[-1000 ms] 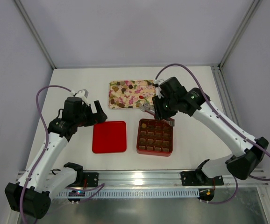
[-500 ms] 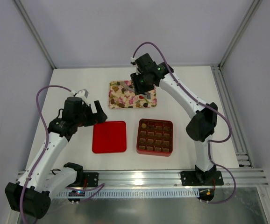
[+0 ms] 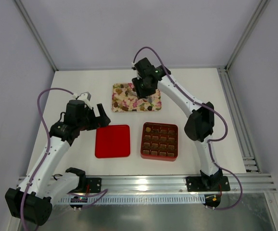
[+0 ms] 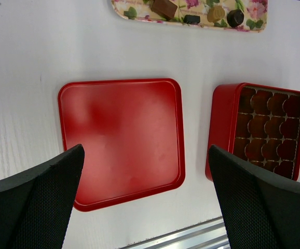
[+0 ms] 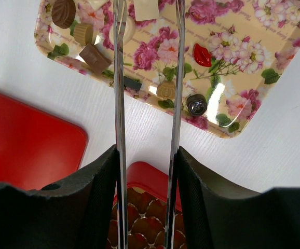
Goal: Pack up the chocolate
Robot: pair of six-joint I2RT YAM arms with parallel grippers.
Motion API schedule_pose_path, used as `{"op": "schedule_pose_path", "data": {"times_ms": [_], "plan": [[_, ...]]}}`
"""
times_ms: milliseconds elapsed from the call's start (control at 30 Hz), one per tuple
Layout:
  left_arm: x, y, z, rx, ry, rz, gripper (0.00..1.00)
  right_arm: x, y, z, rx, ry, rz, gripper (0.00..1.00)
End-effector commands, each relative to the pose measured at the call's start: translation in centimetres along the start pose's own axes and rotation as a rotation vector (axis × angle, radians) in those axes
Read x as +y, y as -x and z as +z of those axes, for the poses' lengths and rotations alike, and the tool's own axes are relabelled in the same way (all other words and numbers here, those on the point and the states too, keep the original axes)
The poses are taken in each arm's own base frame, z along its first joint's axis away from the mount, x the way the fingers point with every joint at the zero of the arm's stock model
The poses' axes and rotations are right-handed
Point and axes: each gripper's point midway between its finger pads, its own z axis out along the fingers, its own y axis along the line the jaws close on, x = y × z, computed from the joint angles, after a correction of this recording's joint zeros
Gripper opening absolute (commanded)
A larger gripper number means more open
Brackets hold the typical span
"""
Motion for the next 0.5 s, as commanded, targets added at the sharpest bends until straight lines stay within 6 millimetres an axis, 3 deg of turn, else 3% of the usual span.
{"op": "schedule_pose_path", "data": {"times_ms": [0,467], "plan": [[-0.7,1.2,-0.5,-0.034,-0.026,0.015,1.00,0.2,2.0,-0.3,-0.067,0.004,-0.006,0.49],[-0.7,1.2,-0.4,-0.034,-0.025,0.015,1.00,0.7,1.0,2.1,-0.033,-0.003,-0.012,0.49]]}}
